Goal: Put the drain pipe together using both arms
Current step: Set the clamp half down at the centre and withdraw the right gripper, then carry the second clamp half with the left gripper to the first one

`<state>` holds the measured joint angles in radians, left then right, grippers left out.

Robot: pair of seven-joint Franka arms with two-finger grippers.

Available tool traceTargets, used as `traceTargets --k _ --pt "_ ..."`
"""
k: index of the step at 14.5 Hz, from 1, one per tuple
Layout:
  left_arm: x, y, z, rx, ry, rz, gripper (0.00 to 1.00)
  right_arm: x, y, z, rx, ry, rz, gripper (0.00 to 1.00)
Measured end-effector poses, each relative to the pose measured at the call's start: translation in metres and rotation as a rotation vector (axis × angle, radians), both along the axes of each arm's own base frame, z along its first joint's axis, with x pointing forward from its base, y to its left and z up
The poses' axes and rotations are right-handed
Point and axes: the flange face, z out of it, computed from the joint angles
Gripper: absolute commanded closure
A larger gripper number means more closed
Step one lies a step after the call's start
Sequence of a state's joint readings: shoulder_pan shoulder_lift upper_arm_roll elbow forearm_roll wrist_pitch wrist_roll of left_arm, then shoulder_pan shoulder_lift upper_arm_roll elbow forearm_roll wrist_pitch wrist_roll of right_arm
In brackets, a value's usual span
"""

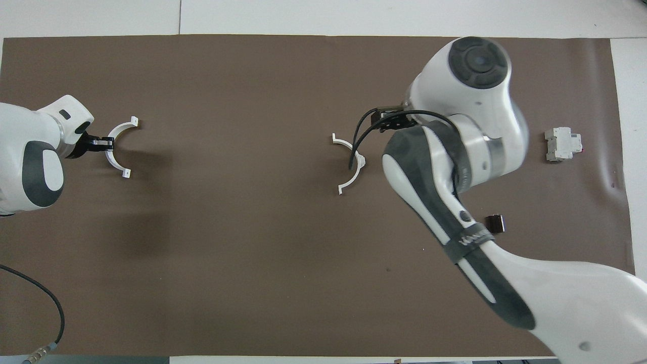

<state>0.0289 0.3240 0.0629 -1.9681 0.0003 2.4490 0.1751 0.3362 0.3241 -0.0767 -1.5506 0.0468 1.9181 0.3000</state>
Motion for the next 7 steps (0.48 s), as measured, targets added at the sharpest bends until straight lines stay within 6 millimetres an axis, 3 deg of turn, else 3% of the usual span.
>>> traceTargets --k 2,4,6,7 --pt "0.002 -0.011 0.021 -0.002 0.009 -0.018 1.00 -0.020 -0.063 0.066 -0.001 0.044 -0.037 0.00" --pt "0.005 -0.034 0.047 -0.007 0.027 -0.040 1.00 -0.051 -0.112 0.122 0.004 0.068 -0.057 0.00" --pt "0.007 -0.066 0.067 0.027 0.039 -0.039 1.00 -0.077 -0.147 0.153 0.009 0.090 -0.060 0.00" --pt "0.008 -0.087 0.073 0.057 0.033 -0.020 1.00 -0.085 -0.160 0.159 0.010 0.102 -0.060 0.00"
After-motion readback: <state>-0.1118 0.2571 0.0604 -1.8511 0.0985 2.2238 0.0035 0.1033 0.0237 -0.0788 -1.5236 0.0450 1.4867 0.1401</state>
